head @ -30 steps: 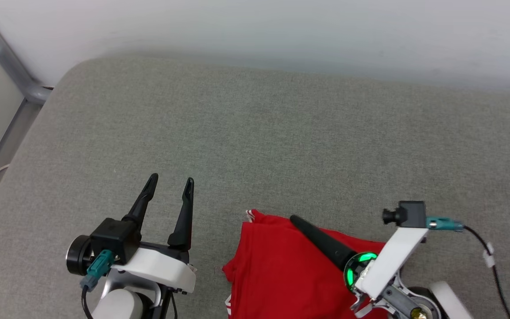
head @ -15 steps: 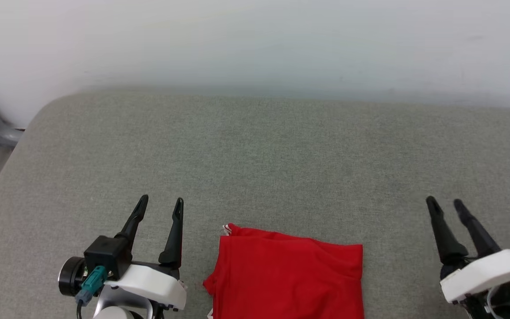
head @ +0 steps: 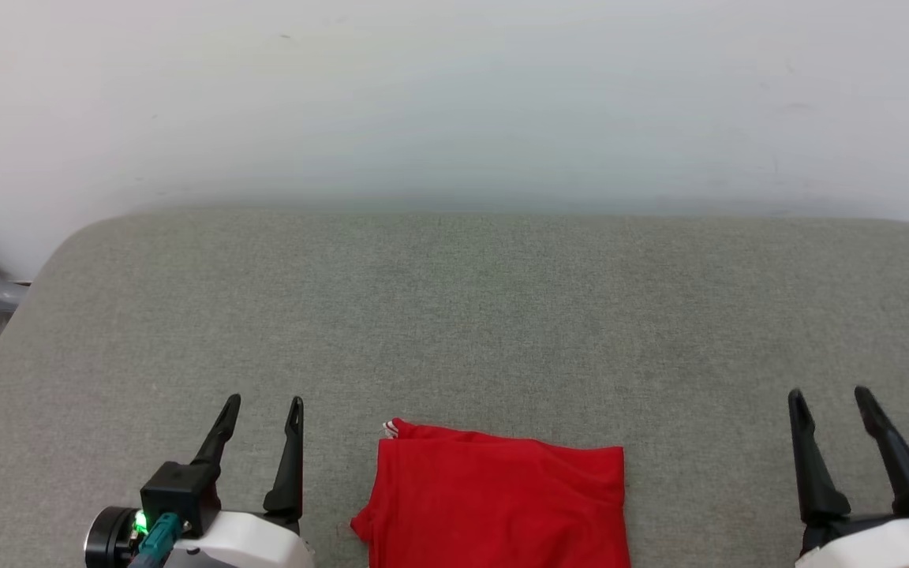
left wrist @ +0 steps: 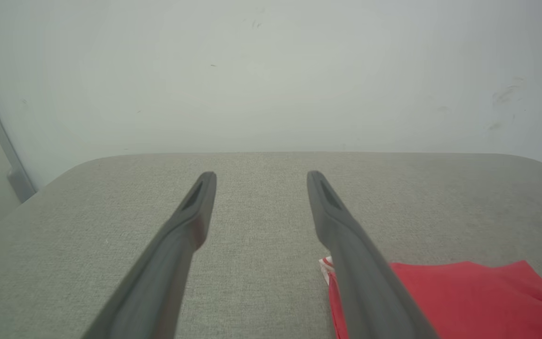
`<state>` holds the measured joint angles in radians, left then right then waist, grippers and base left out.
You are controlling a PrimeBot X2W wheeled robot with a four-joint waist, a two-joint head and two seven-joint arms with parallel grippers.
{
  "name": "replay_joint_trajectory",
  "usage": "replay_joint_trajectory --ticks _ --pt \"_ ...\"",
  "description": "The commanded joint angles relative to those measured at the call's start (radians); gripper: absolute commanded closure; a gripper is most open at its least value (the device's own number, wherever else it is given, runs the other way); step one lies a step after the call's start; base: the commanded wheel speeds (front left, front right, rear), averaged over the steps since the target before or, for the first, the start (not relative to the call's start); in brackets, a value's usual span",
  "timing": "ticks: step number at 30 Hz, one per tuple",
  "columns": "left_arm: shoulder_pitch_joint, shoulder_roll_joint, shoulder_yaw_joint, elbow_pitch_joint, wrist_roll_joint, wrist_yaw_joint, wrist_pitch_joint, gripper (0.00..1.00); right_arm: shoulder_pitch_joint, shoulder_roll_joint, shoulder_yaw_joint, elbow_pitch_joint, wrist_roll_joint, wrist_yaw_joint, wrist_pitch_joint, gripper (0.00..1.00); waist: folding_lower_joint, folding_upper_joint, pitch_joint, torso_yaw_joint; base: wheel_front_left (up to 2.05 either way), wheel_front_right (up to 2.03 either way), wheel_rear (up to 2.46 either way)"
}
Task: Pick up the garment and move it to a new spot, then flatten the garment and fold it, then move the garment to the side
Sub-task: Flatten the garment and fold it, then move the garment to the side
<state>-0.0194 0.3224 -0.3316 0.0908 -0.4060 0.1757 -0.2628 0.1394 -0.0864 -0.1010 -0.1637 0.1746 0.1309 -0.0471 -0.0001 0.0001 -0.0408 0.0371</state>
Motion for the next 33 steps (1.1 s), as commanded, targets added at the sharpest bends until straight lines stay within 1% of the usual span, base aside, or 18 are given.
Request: replay_joint_trajectory --ticks 1,8,14,18,20,24,25,27,29,30,33 --pt "0.014 -0.001 0.003 -0.005 0.008 0.003 -0.003 0.00 0.022 0.009 -0.002 -0.008 -0.003 -0.001 0.002 0.00 0.0001 -0.0001 -0.006 0.005 0.00 0.00 0.00" --pt "0.038 -0.007 0.013 -0.013 0.027 0.013 -0.003 0.00 0.065 0.025 -0.012 -0.024 -0.021 -0.001 0.029 0.00 0.0001 -0.0001 -0.013 0.016 0.00 0.00 0.00" --pt "0.020 -0.010 0.016 -0.008 0.035 -0.002 -0.003 0.00 0.063 0.031 -0.008 -0.040 -0.036 -0.001 0.053 0.00 0.0001 -0.0001 -0.009 0.021 0.00 0.00 0.00" --pt "0.004 -0.018 0.024 -0.014 0.039 -0.010 -0.003 0.00 0.059 0.035 -0.031 -0.042 0.011 -0.001 0.080 0.00 0.0001 -0.0001 0.005 0.024 0.00 0.00 0.00" --pt "-0.005 -0.023 0.027 -0.014 0.041 -0.017 -0.003 0.00 0.064 0.035 -0.052 -0.027 0.068 -0.001 0.106 0.00 0.0001 -0.0001 0.015 0.029 0.00 0.00 0.00" --pt "-0.030 -0.031 0.033 -0.028 0.048 -0.025 -0.003 0.00 0.065 0.036 -0.114 0.029 0.284 -0.001 0.189 0.00 0.0001 -0.0001 0.047 0.046 0.00 0.00 0.00" --pt "-0.038 -0.033 0.035 -0.034 0.051 -0.029 -0.003 0.00 0.060 0.037 -0.125 0.040 0.323 -0.001 0.211 0.00 0.0001 -0.0001 0.061 0.052 0.00 0.00 0.00" --pt "-0.057 -0.038 0.038 -0.047 0.055 -0.034 -0.002 0.00 0.047 0.037 -0.140 0.078 0.423 -0.001 0.278 0.00 0.0001 -0.0001 0.093 0.064 0.00 0.00 0.00" --pt "-0.071 -0.046 0.040 -0.055 0.062 -0.040 -0.003 0.00 0.035 0.028 -0.135 0.112 0.490 -0.001 0.355 0.00 0.0001 -0.0001 0.120 0.077 0.00 0.00 0.00" --pt "-0.077 -0.051 0.044 -0.059 0.064 -0.042 -0.003 0.00 0.025 0.029 -0.122 0.122 0.541 -0.001 0.398 0.00 0.0001 -0.0001 0.136 0.083 0.00 0.00 0.00" --pt "-0.102 -0.070 0.051 -0.068 0.074 -0.053 -0.003 0.00 0.012 0.004 -0.072 0.155 0.635 -0.001 0.517 0.00 0.0001 -0.0001 0.180 0.100 0.00 0.00 0.00"
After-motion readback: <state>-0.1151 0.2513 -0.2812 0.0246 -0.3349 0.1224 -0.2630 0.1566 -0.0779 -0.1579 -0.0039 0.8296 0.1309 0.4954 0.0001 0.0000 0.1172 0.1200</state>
